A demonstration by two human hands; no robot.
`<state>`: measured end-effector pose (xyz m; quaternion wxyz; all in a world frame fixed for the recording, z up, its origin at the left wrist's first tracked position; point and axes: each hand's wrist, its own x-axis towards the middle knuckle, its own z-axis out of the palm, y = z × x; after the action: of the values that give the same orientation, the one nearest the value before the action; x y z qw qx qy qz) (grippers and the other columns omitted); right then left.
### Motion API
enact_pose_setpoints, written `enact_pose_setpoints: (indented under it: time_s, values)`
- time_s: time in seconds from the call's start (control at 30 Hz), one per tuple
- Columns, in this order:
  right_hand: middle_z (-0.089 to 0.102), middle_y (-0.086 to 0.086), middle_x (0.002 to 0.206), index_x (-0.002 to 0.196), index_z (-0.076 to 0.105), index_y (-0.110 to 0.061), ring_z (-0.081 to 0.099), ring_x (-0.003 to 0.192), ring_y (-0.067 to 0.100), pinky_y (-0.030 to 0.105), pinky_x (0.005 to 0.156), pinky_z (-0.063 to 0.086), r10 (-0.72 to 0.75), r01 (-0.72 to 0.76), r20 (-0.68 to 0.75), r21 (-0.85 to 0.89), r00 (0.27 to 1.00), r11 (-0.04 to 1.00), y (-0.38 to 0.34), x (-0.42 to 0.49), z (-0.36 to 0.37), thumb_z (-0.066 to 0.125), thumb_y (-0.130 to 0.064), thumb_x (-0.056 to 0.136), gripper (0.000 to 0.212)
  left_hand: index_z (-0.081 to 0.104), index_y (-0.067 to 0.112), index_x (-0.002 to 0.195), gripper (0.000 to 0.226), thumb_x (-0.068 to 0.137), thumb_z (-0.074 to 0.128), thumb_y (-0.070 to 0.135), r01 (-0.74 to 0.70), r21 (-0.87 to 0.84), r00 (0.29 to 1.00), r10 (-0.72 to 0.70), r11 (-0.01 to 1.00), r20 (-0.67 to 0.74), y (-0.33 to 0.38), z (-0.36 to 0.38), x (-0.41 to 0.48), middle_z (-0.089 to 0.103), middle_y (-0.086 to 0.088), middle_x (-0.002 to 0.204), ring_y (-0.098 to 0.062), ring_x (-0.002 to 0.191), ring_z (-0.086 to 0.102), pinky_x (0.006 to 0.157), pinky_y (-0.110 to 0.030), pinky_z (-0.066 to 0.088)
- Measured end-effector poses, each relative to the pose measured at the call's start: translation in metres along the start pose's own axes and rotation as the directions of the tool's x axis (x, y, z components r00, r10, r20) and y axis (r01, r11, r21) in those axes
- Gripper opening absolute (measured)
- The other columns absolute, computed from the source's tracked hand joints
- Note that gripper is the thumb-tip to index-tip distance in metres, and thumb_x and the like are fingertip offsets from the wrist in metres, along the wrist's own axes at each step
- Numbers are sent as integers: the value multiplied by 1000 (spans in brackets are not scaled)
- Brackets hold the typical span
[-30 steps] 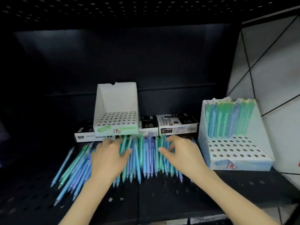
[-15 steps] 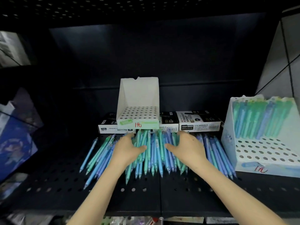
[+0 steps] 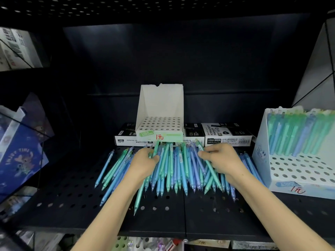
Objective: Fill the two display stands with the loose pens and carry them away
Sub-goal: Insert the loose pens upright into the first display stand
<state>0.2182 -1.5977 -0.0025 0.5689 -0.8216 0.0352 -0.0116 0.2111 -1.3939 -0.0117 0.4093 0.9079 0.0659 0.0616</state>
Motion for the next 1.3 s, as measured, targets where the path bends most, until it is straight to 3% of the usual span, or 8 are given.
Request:
enact_pose_setpoints:
  time_s: [0.07,0.13,0.4,0.57,0.7,0.93,1.17,1.3]
  values:
    - [51,2,67,97,65,-1,39,52,11,17,41,34,37,-43,49,116,998,992,-3,-4,-5,68,-18,84,22,50,1,125,35,98,43,21,-14,-48,1000,13,999,-16,-3,-3,-1,60,-7,99,-17,81,56,66,-24,41]
    - [47,4,60,94,66,-1,35,46,10,18,37,28,32,-42,55,196,998,980,-5,-8,-12,69,-19,83,20,52,-2,117,31,99,41,22,-20,-125,999,15,992,-39,-5,-7,-4,52,-2,77,-13,64,46,57,-23,36]
    - [54,1,49,76,62,-6,48,41,12,19,38,40,-163,217,-174,357,971,909,-21,-45,-66,69,-25,79,20,51,17,124,28,99,40,23,-134,-480,986,167,867,27,38,-16,-28,46,5,59,-6,46,40,73,-34,44]
    - [62,0,53,75,60,-13,61,47,10,18,42,48,-284,498,-628,192,725,845,-16,-59,-132,67,-18,84,13,49,21,119,23,100,36,26,-210,-591,937,333,779,106,85,11,-32,44,12,53,-5,44,37,73,-23,36]
    - [65,9,76,80,55,-21,65,58,14,20,45,50,-323,385,-756,-102,569,917,4,-47,-171,66,-23,85,13,45,16,112,17,100,36,24,-220,-645,915,383,732,123,119,41,-26,44,9,57,-6,45,37,59,-20,35]
    - [64,5,76,84,55,-17,65,60,17,46,61,55,-337,233,-743,-245,578,941,29,-22,-190,65,-20,86,10,51,17,100,12,100,39,19,-188,-769,852,491,611,181,160,83,-28,47,7,58,-7,46,38,45,-15,34]
    - [63,3,69,77,54,-16,65,61,20,34,56,52,-361,152,-670,-350,649,924,35,-7,-187,64,-17,86,14,55,19,106,17,100,39,22,-152,-795,825,518,587,225,165,102,-31,49,7,60,-5,48,41,47,-19,33]
    - [63,10,64,74,58,-8,62,60,25,39,61,52,-356,67,-630,-434,690,898,37,2,-187,65,-16,86,16,55,20,108,18,99,40,24,-151,-786,812,528,600,247,163,104,-32,49,9,59,-5,48,42,50,-22,33]
